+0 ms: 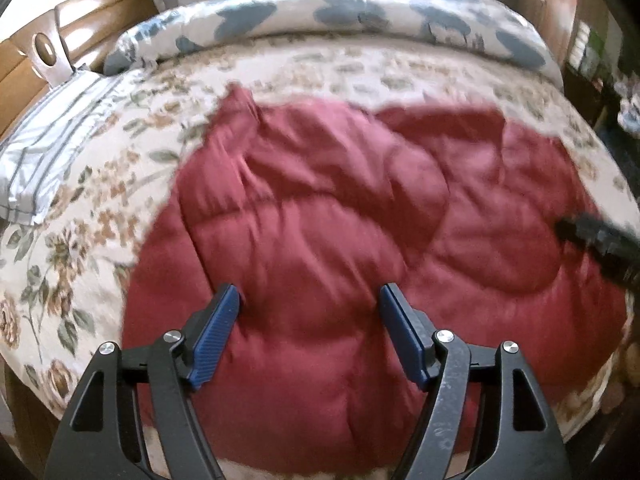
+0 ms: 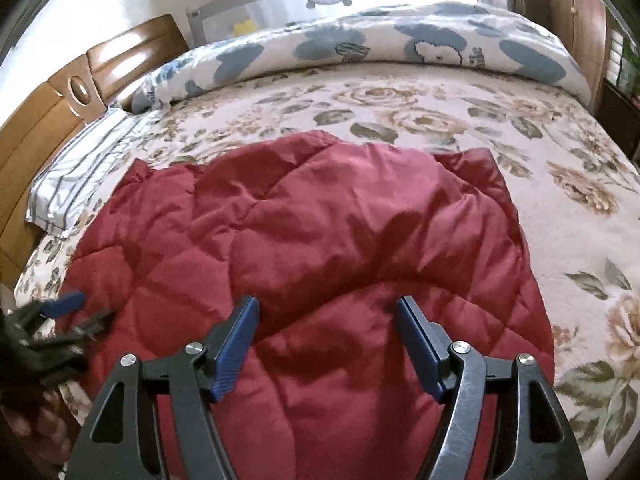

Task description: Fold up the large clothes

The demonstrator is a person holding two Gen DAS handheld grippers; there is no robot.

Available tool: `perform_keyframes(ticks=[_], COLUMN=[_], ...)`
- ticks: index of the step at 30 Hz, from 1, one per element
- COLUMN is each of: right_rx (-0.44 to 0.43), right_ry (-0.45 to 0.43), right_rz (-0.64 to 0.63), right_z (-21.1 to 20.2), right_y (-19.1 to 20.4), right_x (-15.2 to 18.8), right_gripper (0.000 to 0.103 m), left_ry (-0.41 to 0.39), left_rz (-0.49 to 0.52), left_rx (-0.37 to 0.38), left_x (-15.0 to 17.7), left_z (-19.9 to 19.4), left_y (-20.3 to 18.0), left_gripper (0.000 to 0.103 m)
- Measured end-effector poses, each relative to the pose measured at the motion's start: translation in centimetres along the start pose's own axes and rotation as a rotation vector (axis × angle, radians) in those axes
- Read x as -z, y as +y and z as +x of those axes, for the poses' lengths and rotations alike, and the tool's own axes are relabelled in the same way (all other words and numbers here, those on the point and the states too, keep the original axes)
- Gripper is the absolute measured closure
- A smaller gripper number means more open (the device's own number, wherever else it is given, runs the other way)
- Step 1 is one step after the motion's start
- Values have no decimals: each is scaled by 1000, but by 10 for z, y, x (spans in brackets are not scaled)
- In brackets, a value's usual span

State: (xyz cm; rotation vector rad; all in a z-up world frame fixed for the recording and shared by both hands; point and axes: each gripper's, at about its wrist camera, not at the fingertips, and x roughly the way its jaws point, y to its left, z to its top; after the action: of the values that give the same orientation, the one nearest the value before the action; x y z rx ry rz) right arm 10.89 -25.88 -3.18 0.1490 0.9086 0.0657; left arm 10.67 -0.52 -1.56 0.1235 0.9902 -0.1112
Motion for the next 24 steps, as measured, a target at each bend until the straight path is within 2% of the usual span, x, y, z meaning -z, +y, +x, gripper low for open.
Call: perform_keyframes(ticks=[2, 7, 9, 14, 24], right_rx=[13, -1, 1, -5, 22], right_ry=[1, 32, 41, 41, 21], right_rz=[9, 59, 67, 116, 122], right_z=[4, 21, 29, 39, 47], right_y=[-6, -27, -33, -46, -47], right_x=[-4, -12, -14, -13, -11], right_gripper=[30, 28, 26, 25, 25], left_ry=[-7, 71, 80, 75, 77], left_rz=[-25, -49, -41, -25, -28], left_rx=[-15, -43, -58, -92, -100], left_x=[-15, -39, -41, -40, -40], left_z=[6, 49, 57, 63, 74], left_y=[10, 28, 27, 19, 19], left_gripper=[30, 28, 23, 21, 17])
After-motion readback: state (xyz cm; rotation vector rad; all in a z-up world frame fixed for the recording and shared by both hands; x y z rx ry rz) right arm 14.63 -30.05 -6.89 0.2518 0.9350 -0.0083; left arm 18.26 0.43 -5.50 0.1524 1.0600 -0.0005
